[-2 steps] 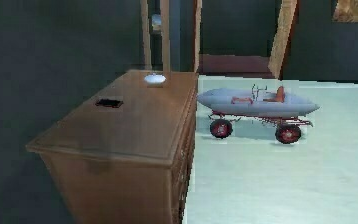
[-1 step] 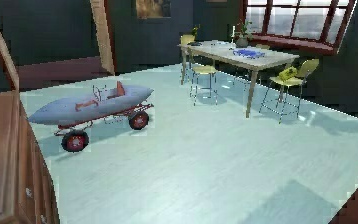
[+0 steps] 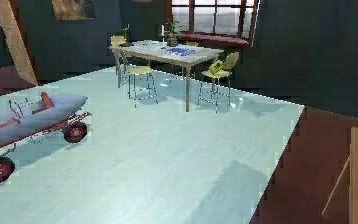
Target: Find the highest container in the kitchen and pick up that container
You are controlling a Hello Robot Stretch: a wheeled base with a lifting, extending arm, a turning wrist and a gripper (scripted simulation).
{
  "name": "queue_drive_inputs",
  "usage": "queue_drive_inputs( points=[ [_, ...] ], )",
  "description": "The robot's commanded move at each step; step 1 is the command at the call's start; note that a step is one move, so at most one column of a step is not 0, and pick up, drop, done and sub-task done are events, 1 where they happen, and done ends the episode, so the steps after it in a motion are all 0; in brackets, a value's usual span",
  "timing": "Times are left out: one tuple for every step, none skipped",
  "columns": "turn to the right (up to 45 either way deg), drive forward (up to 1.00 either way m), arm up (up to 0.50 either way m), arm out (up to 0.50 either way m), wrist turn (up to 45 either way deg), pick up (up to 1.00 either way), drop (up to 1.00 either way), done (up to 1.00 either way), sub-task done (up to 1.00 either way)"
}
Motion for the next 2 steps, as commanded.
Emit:
queue_drive_inputs(
  points=[
    [0.0,0.5,0.0,0.0,0.0,0.0,0.0,0.0,0.0],
    [30.0,0.0,0.0,0.0,0.0,0.0,0.0,0.0,0.0]
  ],
)
